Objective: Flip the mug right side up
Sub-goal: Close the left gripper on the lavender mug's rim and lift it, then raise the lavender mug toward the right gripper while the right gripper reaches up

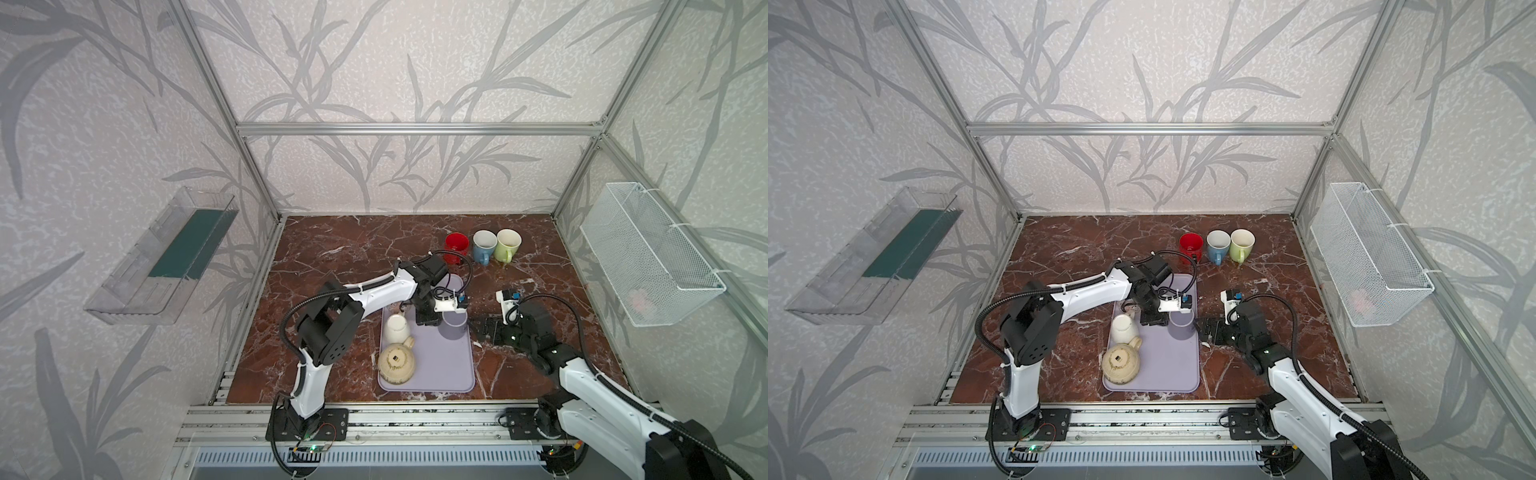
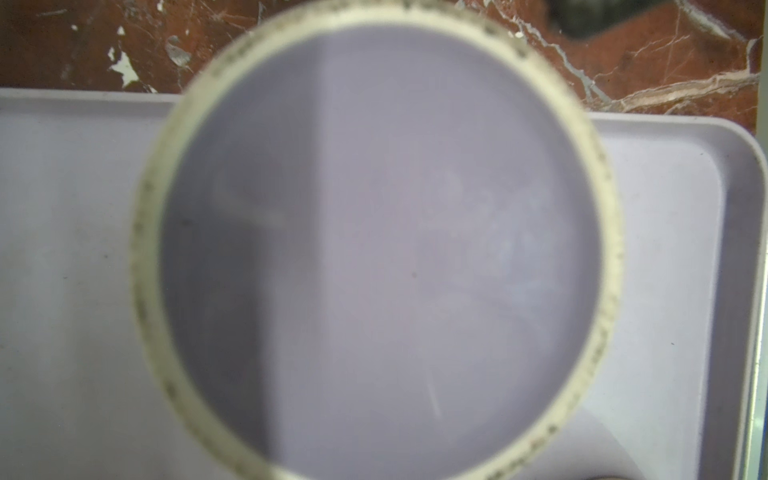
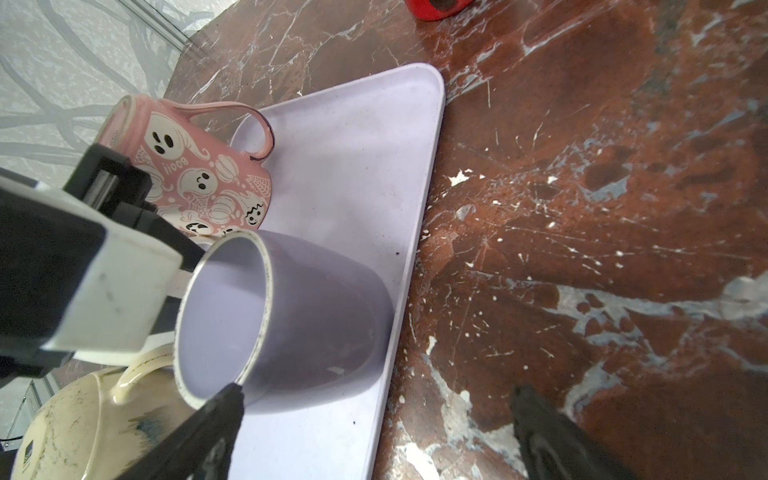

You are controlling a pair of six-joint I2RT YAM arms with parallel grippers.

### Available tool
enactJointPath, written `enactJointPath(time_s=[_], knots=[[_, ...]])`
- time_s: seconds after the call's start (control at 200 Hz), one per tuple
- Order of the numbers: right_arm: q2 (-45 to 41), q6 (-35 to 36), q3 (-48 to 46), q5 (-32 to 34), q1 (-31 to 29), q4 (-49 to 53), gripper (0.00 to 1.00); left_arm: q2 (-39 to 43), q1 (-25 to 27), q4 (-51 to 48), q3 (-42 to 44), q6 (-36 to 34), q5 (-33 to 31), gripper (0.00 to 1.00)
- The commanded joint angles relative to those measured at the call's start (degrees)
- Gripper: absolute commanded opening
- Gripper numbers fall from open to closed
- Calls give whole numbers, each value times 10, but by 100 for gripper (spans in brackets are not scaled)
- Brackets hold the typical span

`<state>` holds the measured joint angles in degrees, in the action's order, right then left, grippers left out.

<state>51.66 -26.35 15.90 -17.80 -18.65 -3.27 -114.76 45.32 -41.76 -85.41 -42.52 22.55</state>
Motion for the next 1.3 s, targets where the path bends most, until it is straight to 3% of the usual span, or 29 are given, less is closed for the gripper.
enactJointPath(time_s=[0.0,0.16,0.325,0.475,0.615,0.8,0.94,1.095,1.295], knots=[[-9,0,7,8,-2,-7,99,-4,6,31,-15,1,-2,13],[-12,0,6,6,-2,-8,99,15,13,73,20,9,-25,0],[-19,1,4,4,-2,-8,99,48,18,121,63,26,-29,0],[-29,2,2,-1,-2,-8,99,113,21,215,149,90,2,0],[-49,2,-5,-7,-2,-9,99,190,21,300,226,164,46,0],[-65,0,-8,-17,-2,-10,99,244,17,254,216,266,75,0],[-65,-9,-12,-35,-2,-24,99,298,14,318,253,372,75,0],[-72,-16,-12,-70,-2,-38,99,350,14,322,270,460,71,0],[-97,-33,-21,-91,-2,-63,99,428,4,349,296,586,20,0]])
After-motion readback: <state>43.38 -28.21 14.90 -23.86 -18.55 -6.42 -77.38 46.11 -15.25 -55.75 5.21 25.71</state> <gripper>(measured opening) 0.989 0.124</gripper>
